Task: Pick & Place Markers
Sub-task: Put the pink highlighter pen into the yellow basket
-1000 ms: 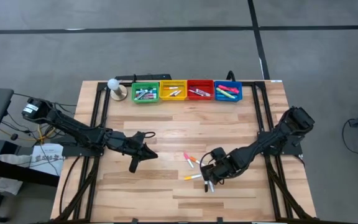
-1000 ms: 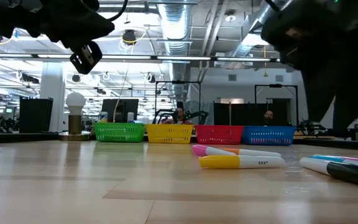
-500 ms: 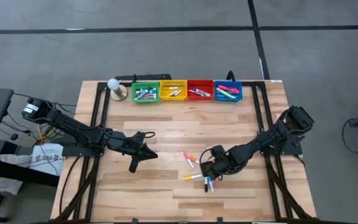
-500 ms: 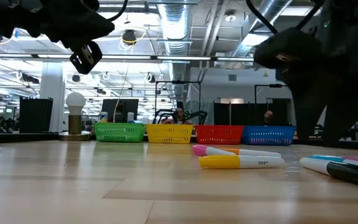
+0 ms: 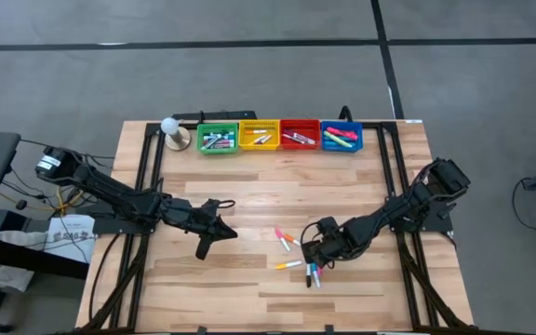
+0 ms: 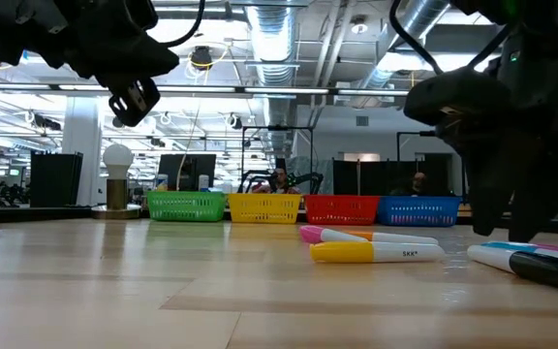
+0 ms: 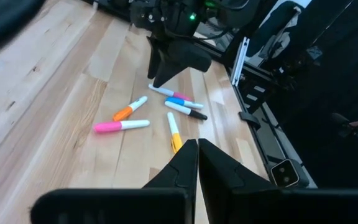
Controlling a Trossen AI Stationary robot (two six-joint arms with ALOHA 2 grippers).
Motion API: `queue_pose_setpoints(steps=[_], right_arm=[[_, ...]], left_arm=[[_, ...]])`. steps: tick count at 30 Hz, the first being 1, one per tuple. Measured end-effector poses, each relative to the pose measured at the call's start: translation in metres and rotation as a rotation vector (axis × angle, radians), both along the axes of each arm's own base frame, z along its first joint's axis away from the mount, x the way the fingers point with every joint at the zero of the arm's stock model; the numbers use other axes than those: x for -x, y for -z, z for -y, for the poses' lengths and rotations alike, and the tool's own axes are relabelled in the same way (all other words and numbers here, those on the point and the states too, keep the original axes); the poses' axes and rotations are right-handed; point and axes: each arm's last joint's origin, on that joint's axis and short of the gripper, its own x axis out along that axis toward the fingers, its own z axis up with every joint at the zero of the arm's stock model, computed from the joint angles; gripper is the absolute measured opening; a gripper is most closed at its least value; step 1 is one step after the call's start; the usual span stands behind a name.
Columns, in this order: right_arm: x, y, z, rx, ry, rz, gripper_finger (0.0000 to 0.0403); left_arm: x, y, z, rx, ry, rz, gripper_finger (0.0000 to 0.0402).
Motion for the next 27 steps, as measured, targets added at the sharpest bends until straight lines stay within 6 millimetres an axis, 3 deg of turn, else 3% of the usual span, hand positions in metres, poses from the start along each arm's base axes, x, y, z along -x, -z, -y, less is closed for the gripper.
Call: queue_pose_setpoints(steps=[10, 19, 27], right_arm=[[0.0, 0.0, 0.0, 0.002, 0.002, 0.005, 0.0152], [-0.006, 0.021, -0.004, 0.0, -0.009, -0.07, 0.0151], [-0.003, 0.02, -0.003, 0.007, 0.001, -0.093, 0.0136]], left_arm=[[0.0, -0.001, 0.0, 0.003, 0.0, 0.009, 0.0012], [0.0, -0.002, 0.0, 0.006, 0.0, 0.016, 0.0012], [-0.001, -0.002, 0.0, 0.012, -0.001, 0.022, 0.0012]])
